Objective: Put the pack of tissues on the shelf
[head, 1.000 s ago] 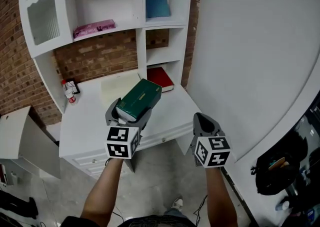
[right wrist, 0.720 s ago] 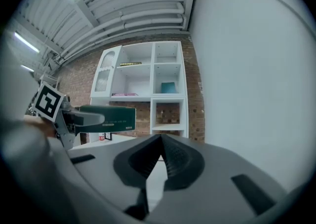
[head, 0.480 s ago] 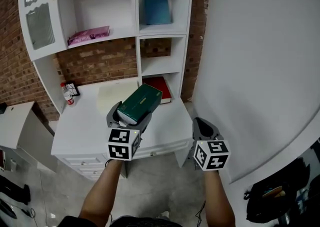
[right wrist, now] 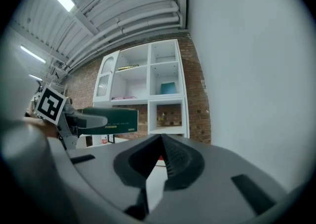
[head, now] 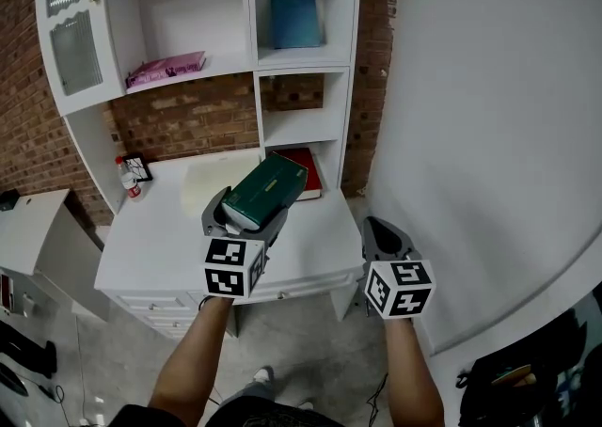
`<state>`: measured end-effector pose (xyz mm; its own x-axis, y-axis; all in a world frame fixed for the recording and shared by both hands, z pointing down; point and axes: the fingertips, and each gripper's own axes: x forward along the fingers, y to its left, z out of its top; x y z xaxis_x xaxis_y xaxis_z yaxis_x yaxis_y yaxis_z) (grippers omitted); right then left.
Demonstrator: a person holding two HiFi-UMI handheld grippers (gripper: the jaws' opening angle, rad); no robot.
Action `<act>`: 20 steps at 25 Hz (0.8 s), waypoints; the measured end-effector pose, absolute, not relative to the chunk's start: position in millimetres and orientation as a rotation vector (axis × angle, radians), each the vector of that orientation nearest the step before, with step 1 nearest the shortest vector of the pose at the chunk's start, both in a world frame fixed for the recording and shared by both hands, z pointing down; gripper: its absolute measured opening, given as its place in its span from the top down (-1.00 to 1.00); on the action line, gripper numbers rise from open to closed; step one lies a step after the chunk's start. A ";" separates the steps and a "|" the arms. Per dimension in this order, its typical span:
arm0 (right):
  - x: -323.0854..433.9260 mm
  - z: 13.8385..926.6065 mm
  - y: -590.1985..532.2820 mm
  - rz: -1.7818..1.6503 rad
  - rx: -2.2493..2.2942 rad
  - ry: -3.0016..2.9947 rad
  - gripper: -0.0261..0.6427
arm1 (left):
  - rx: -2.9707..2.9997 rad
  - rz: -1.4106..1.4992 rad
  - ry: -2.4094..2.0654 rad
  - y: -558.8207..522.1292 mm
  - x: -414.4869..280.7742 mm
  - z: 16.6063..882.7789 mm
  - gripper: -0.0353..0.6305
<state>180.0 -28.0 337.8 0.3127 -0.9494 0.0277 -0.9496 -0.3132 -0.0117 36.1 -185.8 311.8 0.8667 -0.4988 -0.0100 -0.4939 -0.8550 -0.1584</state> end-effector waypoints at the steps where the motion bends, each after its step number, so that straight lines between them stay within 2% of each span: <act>1: 181.8 336.7 -30.2 0.041 2.535 -1.841 0.91 | -2.882 -0.048 0.775 -187.4 38.4 311.7 -0.53; 10: 213.5 335.1 -72.7 0.007 2.493 -1.868 0.91 | -2.878 -0.028 0.796 -224.9 75.4 315.2 -0.53; 20: 279.3 339.6 -173.1 -0.006 2.440 -1.872 0.91 | -2.880 -0.034 0.788 -314.3 152.2 328.3 -0.53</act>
<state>279.3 -173.1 339.6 0.2596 -0.9650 0.0371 -0.9647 -0.2575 0.0546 152.2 -314.3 328.3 0.8613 -0.5077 -0.0189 -0.5042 -0.8496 -0.1550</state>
